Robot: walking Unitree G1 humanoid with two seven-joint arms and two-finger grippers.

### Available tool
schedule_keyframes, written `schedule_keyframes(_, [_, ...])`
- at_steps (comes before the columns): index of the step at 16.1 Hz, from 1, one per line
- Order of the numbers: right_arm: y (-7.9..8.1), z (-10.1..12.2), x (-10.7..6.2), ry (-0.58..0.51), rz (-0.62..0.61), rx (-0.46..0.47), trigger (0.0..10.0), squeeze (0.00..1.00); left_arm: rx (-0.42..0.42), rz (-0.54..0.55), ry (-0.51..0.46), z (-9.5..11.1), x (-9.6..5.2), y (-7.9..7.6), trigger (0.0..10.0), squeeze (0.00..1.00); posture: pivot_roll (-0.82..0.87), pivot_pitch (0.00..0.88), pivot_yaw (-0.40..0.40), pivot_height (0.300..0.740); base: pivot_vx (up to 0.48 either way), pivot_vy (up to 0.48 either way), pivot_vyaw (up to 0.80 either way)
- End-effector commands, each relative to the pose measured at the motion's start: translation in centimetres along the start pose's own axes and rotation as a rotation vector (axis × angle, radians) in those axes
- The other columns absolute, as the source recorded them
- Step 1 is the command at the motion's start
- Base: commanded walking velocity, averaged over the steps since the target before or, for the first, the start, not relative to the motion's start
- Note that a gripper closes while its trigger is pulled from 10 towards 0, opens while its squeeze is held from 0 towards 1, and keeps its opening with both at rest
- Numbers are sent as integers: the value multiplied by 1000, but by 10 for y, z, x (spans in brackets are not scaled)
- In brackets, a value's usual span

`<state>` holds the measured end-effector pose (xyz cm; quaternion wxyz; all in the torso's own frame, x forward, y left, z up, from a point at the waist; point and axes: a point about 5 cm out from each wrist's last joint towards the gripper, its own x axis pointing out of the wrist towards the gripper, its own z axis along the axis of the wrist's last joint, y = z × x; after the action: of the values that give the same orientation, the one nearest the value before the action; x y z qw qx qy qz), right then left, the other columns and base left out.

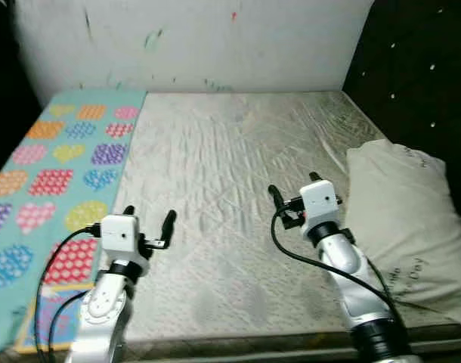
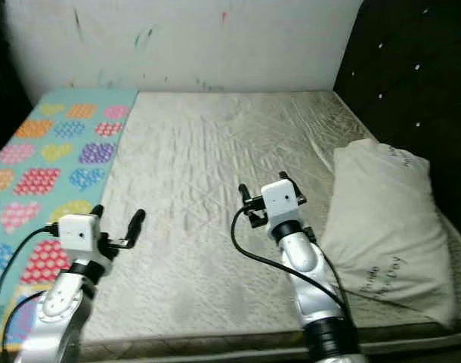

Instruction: Clean up the room

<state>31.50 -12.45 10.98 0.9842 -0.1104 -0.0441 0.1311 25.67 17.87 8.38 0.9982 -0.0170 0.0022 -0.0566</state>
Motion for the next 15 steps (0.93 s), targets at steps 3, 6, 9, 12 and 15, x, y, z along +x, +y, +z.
schedule_keyframes(3, [0, 2, 2, -8, 12, -6, 10000, 0, 4, 4, -9, 3, 2, 0, 10000, 0, -128, 0, -10, 740, 0, -455, 0])
schedule_keyframes(6, [0, 3, 2, -10, 13, -8, 10000, 0, 4, 4, -11, 3, 2, -1, 10000, 0, -127, 0, -11, 740, 0, -454, 0])
schedule_keyframes(9, [0, 3, 3, -12, 14, -9, 10000, 0, 4, 5, -12, 3, 2, -1, 10000, 0, -127, 0, -11, 740, 0, -456, 0])
schedule_keyframes(12, [0, 3, 3, -11, 16, -9, 10000, 0, 4, 5, -12, 3, 3, -1, 10000, 0, -127, 0, -12, 740, 0, -461, 0])
schedule_keyframes(15, [1, 3, 2, -12, 19, -10, 10000, 0, 4, 5, -12, 3, 3, -1, 10000, 0, -128, 0, -13, 740, 0, -461, 0])
